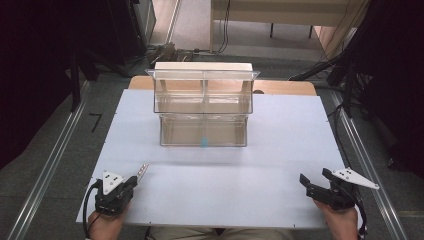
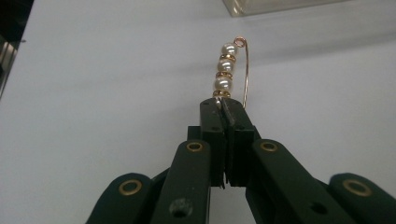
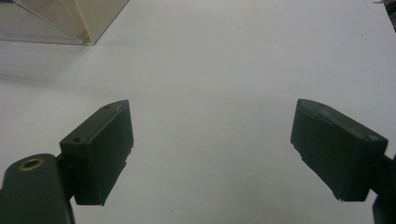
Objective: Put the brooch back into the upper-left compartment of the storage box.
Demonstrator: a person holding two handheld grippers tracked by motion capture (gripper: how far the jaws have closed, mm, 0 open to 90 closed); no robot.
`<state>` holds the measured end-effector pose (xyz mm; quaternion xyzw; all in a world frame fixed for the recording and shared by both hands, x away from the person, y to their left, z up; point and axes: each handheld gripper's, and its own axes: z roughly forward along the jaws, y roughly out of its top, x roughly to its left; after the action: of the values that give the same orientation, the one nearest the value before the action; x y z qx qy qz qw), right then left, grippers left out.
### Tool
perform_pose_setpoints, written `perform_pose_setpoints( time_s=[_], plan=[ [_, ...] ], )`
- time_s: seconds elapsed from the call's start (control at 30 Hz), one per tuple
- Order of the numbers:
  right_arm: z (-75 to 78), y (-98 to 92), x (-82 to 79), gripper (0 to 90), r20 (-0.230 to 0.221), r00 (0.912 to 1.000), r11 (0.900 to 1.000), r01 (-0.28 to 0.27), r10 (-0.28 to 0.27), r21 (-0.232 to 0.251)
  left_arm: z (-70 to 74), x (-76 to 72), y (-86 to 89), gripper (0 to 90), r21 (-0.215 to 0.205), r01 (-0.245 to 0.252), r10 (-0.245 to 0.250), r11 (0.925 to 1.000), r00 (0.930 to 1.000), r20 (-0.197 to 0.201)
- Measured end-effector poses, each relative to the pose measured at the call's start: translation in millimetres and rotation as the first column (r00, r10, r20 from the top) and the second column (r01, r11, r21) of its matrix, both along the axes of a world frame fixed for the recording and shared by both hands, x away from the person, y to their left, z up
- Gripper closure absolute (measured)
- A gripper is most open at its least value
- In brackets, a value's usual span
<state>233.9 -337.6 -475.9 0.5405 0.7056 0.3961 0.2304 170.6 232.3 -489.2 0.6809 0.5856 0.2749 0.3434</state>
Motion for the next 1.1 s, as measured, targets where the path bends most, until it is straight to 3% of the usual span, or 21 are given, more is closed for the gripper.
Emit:
perform_pose_setpoints(
  time_s=[0.37, 0.67, 1.1],
  plan=[
    [0.2, 0.0, 0.1, 11.5, 0.001, 1.0000, 1.000, 0.001, -0.001, 0.002, 7.4, -3.8, -0.1, 87.5, -0.029, -0.027, 0.028, 0.9992, 0.9976, 0.063],
    [0.0, 0.2, 0.4, 11.5, 0.000, 1.0000, 1.000, 0.002, -0.002, 0.001, 10.3, -5.7, -1.4, 87.4, -0.040, -0.025, 0.029, 0.9989, 0.9953, 0.092],
    [-0.7, 1.1, 1.3, 11.5, -0.006, 1.0000, 1.000, 0.000, 0.000, -0.005, 20.1, -5.4, -4.5, 87.5, -0.075, -0.028, 0.040, 0.9968, 0.9863, 0.160]
  ],
)
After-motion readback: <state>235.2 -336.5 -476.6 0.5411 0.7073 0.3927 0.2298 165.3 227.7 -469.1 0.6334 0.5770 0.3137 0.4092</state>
